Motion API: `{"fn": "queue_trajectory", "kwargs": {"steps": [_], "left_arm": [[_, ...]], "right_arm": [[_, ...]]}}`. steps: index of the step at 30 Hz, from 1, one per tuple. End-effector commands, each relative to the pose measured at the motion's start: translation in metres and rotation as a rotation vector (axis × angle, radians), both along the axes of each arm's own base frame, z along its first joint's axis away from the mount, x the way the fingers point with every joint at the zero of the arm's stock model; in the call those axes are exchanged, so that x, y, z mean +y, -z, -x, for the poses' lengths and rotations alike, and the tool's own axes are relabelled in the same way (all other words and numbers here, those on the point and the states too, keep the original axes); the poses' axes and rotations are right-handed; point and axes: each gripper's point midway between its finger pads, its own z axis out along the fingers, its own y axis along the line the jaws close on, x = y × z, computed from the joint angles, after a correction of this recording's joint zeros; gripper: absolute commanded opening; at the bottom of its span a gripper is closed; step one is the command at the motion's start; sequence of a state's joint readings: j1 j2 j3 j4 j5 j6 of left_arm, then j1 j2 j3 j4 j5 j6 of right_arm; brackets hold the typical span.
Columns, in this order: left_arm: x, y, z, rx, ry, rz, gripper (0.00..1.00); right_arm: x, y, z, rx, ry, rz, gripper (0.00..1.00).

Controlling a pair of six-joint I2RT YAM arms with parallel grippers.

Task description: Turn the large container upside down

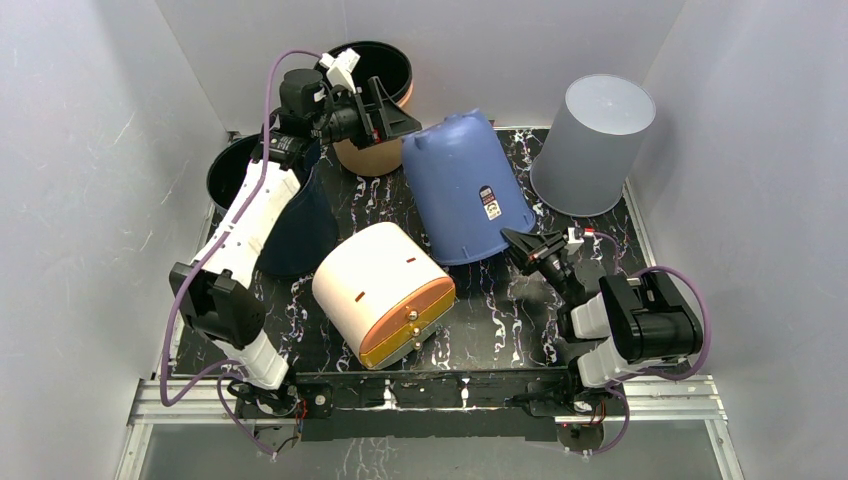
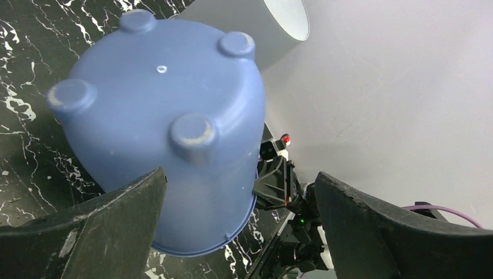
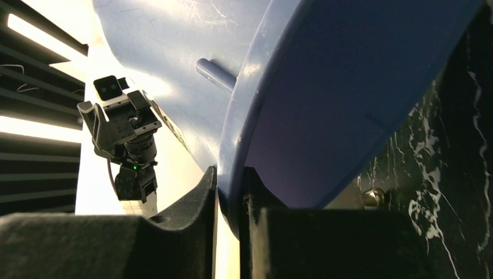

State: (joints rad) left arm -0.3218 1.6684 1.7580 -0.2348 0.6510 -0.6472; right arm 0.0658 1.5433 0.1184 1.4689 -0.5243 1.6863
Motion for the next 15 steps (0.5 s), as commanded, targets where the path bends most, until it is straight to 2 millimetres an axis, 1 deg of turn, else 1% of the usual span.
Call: {"fn": "queue_trajectory", "kwargs": {"steps": [1,2,7,10,15], "left_arm": [[0.004,-0.033,0.021,-0.075,0.028,0.037,0.98],[0.004,-0.033,0.021,-0.074,0.031,0.040,0.98],[0.004,-0.032,0.024,-0.069,0.037,0.041,0.98],[0.004,-0.028,0.024,-0.063,0.039,0.036,0.98],[0.001,-0.022,0.021,-0.042,0.046,0.041,0.98]], "right_arm": [[0.001,-0.027,0.033,-0.262,-0.031,0.064,0.19],[0.001,-0.027,0.033,-0.263,-0.032,0.066,0.23],[-0.004,-0.021,0.030,-0.229,-0.012,0.057,0.39],[-0.007,-0.018,0.028,-0.210,-0.001,0.051,0.45],[-0.009,-0.020,0.024,-0.210,0.007,0.045,0.52]]}}
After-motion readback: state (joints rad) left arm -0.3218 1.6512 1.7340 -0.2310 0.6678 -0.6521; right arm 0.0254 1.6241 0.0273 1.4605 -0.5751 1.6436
